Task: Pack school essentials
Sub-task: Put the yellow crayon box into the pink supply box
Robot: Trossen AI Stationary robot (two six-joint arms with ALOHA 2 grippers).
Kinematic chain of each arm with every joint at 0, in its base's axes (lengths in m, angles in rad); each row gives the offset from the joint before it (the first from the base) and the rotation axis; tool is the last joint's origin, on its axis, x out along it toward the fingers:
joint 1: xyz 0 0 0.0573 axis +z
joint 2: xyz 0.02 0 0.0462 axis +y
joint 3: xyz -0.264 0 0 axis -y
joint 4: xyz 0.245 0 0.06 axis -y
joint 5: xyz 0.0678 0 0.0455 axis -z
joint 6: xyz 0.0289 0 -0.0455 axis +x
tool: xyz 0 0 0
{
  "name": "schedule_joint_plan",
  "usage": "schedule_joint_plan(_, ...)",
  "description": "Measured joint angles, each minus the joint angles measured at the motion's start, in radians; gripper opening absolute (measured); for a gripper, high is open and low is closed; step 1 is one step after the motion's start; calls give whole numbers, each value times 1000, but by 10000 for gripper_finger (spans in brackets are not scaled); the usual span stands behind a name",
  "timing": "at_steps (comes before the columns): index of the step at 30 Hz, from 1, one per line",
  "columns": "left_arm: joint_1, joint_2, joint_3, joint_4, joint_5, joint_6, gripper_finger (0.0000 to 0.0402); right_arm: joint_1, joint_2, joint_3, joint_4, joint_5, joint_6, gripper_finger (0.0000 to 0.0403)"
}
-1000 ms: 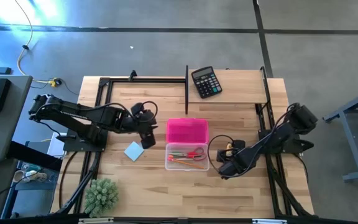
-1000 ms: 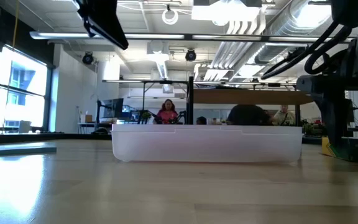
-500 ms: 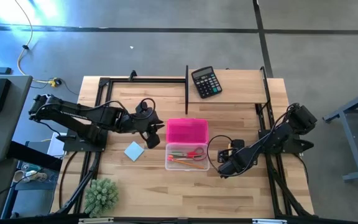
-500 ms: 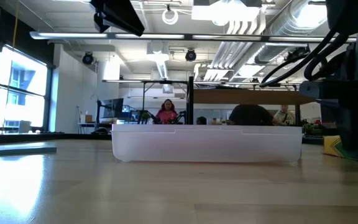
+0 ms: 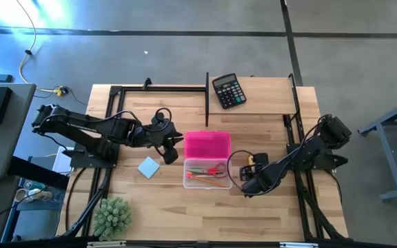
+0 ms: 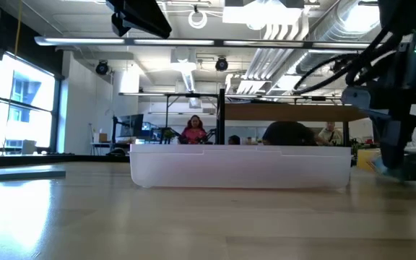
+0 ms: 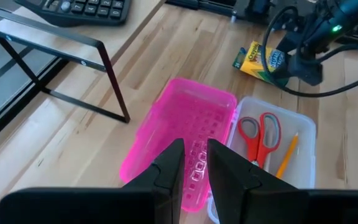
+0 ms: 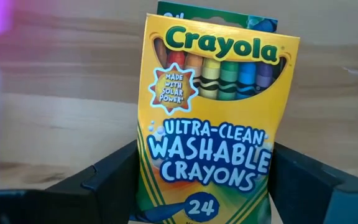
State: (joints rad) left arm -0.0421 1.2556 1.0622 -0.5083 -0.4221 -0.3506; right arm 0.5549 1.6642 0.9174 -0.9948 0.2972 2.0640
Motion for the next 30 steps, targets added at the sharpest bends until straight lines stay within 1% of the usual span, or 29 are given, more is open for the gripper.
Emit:
schedule_joint_plan(6, -1, 0, 0, -27, 13, 31, 60, -9, 0, 71, -1, 103, -130, 291)
schedule_joint_plan(11, -1, 0, 0, -69, 51, 40, 60, -37, 0, 145, -3, 175, -293, 291)
schedule_joint_plan(16, -13, 0, 0, -130, 52, 20, 60, -72, 0, 222, -1, 230, -492, 291)
schedule_joint_plan(19, -30, 0, 0, -157, 46, 13, 60, -98, 0, 261, 3, 230, -637, 291)
schedule_joint_plan(23, -59, 0, 0, -181, 20, -1, 60, -136, -1, 302, 68, 223, -861, 291)
schedule_joint_plan(27, -79, 0, 0, -195, -10, -26, 60, -177, -1, 325, 180, 154, -1125, 291)
schedule_joint_plan(30, -85, 0, 0, -200, -9, -40, 60, -205, -1, 326, 261, 70, -1299, 291)
